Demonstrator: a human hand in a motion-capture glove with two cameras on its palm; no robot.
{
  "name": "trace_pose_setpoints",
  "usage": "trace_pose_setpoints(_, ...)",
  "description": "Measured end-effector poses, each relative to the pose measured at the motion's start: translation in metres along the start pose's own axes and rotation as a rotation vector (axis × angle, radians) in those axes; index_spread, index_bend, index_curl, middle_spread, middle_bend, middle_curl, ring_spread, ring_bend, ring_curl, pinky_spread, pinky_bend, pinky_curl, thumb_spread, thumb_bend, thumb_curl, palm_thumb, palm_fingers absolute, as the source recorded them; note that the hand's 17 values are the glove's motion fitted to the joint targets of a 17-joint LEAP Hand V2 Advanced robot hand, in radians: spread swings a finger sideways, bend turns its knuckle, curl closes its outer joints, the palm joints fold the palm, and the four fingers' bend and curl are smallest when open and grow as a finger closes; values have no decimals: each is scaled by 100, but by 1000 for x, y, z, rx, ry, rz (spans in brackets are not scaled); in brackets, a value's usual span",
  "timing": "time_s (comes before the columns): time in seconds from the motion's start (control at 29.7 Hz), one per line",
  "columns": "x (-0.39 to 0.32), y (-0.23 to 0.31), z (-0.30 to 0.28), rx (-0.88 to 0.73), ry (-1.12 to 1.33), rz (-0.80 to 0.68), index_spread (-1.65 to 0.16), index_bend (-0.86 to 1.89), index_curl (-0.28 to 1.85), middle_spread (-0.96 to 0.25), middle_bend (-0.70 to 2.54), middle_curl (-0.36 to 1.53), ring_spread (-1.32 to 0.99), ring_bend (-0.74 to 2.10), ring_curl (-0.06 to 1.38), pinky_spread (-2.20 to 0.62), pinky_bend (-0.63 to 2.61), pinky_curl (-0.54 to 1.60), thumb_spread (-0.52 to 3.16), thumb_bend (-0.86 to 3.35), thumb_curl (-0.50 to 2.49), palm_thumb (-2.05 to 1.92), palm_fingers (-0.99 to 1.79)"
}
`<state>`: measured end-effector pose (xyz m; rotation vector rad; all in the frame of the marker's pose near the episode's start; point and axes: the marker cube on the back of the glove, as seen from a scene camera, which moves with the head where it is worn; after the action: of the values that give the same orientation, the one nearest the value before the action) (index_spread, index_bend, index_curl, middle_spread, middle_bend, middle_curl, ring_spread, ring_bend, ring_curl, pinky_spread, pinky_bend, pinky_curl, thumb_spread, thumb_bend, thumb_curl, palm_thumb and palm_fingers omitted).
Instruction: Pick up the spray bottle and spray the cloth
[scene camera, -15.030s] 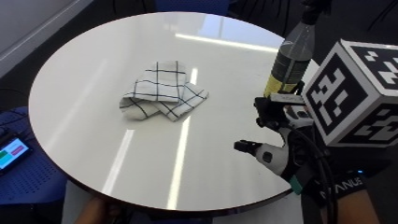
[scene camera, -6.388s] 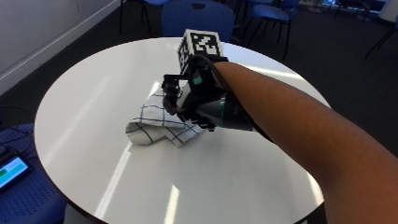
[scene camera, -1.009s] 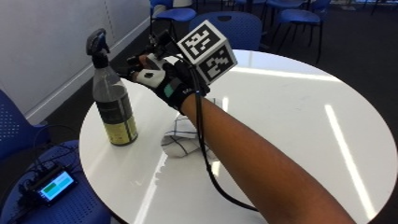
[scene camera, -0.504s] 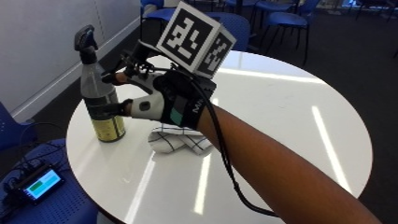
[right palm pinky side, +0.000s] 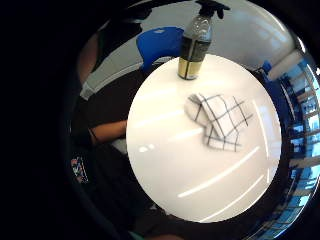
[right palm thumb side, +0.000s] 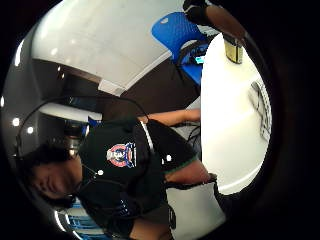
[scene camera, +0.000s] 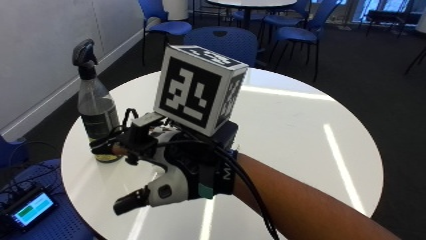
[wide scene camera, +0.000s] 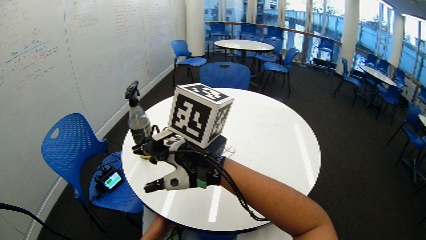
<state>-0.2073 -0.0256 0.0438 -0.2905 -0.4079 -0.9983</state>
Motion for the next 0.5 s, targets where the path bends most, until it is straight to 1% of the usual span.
trace_pose_setpoints(0.27, -23, 24, 27, -64, 114, -54, -45, 14, 32, -9, 21, 37, -8, 26, 33, 21, 18, 22, 108, -4, 34, 36, 49)
trace_pose_setpoints(0.5, -33, 39, 46, -89, 112, -80, -46, 15, 31, -9, 21, 37, -7, 27, 33, 21, 17, 24, 108, -3, 32, 34, 48)
